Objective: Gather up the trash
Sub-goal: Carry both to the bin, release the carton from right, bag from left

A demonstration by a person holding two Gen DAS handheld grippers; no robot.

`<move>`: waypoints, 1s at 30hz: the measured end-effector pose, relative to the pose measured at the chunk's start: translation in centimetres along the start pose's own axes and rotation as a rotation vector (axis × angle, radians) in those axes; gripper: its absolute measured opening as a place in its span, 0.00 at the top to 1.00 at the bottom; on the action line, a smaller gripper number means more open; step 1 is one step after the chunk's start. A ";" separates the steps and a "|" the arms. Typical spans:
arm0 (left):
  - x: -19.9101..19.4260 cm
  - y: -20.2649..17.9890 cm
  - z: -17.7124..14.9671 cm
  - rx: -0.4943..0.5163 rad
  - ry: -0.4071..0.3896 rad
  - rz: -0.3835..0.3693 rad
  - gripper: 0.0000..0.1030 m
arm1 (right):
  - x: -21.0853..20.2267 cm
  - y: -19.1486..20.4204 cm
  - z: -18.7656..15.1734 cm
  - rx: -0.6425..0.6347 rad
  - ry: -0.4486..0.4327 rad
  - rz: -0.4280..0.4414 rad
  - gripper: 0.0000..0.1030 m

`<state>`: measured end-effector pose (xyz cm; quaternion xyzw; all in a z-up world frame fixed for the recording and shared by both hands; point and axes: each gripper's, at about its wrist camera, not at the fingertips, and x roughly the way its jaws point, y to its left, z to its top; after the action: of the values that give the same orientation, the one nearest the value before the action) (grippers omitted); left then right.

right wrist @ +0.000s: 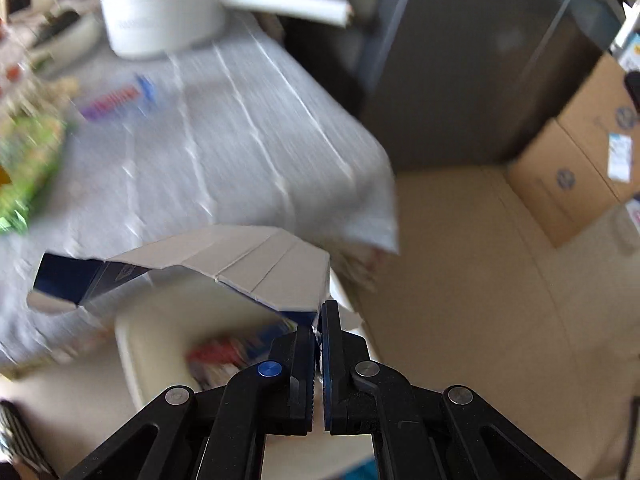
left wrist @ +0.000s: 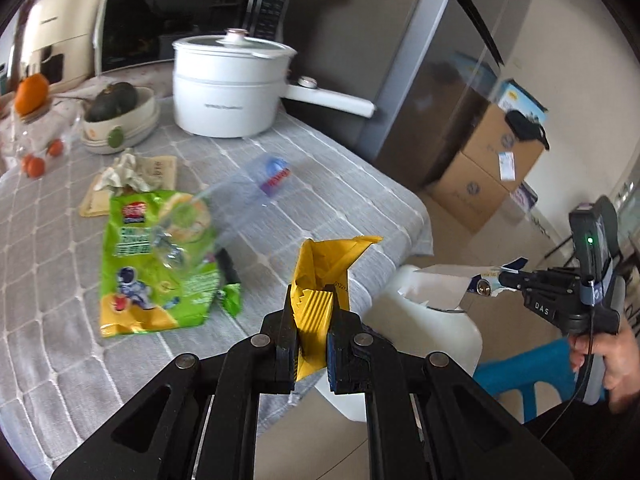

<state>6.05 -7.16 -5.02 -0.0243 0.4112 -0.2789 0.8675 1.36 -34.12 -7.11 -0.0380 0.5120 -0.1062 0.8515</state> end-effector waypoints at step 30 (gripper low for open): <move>10.1 -11.1 -2.5 0.233 0.178 -0.123 0.89 | 2.1 -3.5 -1.8 0.057 0.112 0.107 0.53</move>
<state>4.15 -21.18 -10.77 0.0763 0.4488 -0.3785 0.8059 0.19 -37.91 -9.16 0.0199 0.5568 -0.0769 0.8269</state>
